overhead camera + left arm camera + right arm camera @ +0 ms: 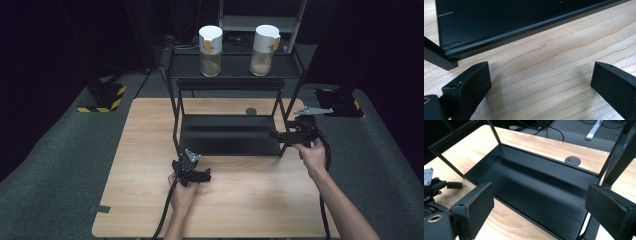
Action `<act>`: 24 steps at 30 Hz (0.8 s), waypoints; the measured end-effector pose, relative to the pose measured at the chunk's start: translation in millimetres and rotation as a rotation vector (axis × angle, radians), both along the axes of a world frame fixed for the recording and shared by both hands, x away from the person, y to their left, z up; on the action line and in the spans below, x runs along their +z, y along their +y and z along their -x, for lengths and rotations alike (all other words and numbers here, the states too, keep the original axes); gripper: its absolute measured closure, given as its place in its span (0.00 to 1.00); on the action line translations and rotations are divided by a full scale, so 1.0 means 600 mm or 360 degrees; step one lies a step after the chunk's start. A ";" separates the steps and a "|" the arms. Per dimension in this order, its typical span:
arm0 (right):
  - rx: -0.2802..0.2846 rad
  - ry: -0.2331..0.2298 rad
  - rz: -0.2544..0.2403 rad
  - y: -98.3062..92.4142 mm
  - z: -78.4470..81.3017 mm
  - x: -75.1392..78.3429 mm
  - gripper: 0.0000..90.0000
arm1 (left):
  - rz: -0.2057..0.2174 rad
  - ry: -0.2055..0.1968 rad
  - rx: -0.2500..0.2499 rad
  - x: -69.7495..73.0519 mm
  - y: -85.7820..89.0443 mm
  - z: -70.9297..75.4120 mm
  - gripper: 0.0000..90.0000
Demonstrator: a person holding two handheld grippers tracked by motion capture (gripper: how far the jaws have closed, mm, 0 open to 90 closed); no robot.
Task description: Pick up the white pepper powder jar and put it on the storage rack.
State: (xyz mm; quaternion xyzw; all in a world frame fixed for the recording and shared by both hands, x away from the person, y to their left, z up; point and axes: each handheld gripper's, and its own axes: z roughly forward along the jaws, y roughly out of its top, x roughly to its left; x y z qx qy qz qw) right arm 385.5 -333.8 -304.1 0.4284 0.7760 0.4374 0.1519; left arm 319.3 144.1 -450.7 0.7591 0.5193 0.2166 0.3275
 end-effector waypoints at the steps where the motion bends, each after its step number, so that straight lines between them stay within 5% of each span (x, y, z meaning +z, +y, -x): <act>1: 0.0003 0.0002 0.0005 0.002 0.000 -0.002 0.09 | 0.0001 -0.0001 -0.0001 0.000 0.000 0.000 0.03; 24: 0.0014 0.0054 0.0014 0.009 0.002 -0.044 0.09 | -0.0003 0.0001 0.0000 0.000 0.000 0.000 0.03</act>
